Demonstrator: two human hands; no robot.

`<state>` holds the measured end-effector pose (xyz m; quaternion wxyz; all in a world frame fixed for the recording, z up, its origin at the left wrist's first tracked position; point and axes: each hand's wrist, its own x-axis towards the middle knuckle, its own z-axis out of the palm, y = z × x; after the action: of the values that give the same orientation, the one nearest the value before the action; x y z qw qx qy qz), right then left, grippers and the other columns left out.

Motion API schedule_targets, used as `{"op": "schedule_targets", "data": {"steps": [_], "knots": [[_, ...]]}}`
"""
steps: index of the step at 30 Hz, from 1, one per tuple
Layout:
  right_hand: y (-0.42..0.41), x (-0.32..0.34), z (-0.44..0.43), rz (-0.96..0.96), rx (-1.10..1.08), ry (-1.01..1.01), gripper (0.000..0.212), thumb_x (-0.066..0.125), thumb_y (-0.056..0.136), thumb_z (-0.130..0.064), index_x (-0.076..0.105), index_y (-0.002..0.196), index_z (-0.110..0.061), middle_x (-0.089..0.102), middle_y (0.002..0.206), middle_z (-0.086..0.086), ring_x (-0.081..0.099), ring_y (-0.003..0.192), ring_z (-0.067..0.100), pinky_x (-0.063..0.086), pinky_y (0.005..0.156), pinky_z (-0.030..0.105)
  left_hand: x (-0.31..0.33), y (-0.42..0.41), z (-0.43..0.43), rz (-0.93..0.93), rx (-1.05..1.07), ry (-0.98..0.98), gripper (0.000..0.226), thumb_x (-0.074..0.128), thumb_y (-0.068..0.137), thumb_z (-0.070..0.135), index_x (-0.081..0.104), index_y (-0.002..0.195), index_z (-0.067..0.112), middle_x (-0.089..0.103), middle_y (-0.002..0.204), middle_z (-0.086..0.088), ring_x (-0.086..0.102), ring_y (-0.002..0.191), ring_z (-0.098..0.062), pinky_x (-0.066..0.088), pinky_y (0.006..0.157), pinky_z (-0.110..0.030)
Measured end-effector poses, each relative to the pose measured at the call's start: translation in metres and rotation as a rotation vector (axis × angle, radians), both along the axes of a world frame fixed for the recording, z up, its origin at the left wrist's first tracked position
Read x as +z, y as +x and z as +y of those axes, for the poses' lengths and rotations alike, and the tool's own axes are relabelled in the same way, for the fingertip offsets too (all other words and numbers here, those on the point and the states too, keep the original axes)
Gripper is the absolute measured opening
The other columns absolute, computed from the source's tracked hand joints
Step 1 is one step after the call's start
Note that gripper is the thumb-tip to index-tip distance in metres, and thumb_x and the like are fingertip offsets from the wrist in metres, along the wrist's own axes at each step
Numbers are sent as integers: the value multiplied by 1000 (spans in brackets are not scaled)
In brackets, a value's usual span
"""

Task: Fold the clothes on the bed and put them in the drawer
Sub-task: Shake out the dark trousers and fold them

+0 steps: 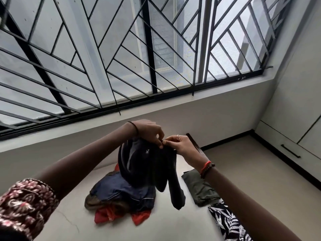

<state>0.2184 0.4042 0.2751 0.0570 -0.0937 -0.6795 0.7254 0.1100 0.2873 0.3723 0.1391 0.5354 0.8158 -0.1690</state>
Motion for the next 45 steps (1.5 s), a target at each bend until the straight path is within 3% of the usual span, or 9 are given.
{"op": "schedule_targets", "data": {"steps": [6, 10, 13, 19, 24, 29, 34, 40, 45], "knots": [[0, -4, 0, 77, 80, -188, 7, 60, 92, -18, 63, 94, -13, 63, 67, -10, 61, 64, 2, 51, 63, 19, 34, -6, -5, 273, -200, 147, 32, 57, 85, 56, 65, 105, 32, 71, 98, 1, 64, 94, -23, 45, 73, -29], [6, -21, 3, 41, 176, -126, 29, 69, 84, -13, 62, 111, -5, 70, 102, 9, 67, 97, 21, 54, 90, 40, 57, -13, -18, 339, -214, 240, 29, 54, 88, 53, 65, 107, 32, 69, 86, 2, 63, 87, -22, 33, 63, -25], [11, -41, 5, 2, 131, -97, 29, 78, 73, -15, 65, 98, -11, 68, 100, 14, 64, 93, 26, 48, 92, 49, 70, -16, -29, 337, -166, 293, 25, 53, 90, 49, 64, 106, 32, 65, 79, 4, 59, 80, -19, 24, 53, -24], [25, -71, 1, -27, 66, 33, 16, 70, 81, -1, 65, 92, -11, 69, 86, 4, 66, 77, 9, 54, 71, 22, 76, -24, -44, 344, -96, 349, 24, 53, 91, 45, 66, 105, 30, 54, 71, 8, 46, 69, -13, 27, 60, -25], [31, -84, -4, -71, 93, 100, 19, 71, 81, -2, 68, 96, -12, 74, 78, -7, 70, 78, 6, 51, 68, 15, 78, -27, -54, 359, -39, 415, 24, 53, 92, 44, 66, 107, 30, 52, 71, 8, 48, 70, -13, 30, 62, -26], [33, -93, 13, -100, -26, 117, 14, 71, 81, -6, 72, 95, -5, 74, 88, 10, 71, 82, 19, 56, 74, 28, 75, -40, -74, 378, 56, 480, 23, 53, 91, 45, 66, 104, 30, 71, 92, -1, 64, 86, -23, 34, 63, -26], [40, -78, 30, -60, -73, 140, 9, 67, 85, -8, 73, 91, -12, 73, 86, 2, 67, 82, 14, 53, 73, 18, 51, -51, -98, 318, 266, 508, 24, 58, 89, 43, 69, 99, 24, 70, 96, -5, 64, 86, -27, 39, 65, -28], [46, -60, 53, 133, -183, 723, 17, 70, 84, -22, 75, 99, -16, 58, 86, -19, 51, 94, 10, 39, 90, 23, -6, -65, -124, 297, 482, 421, 23, 58, 88, 45, 69, 98, 27, 70, 102, -3, 64, 99, -27, 45, 77, -32], [38, -44, 54, 126, 11, 475, 15, 54, 96, -14, 68, 91, -11, 64, 83, -5, 56, 82, 6, 45, 82, 27, -46, -63, -134, 174, 621, 367, 24, 58, 89, 43, 68, 105, 28, 67, 111, -5, 61, 105, -27, 46, 82, -34]]}}
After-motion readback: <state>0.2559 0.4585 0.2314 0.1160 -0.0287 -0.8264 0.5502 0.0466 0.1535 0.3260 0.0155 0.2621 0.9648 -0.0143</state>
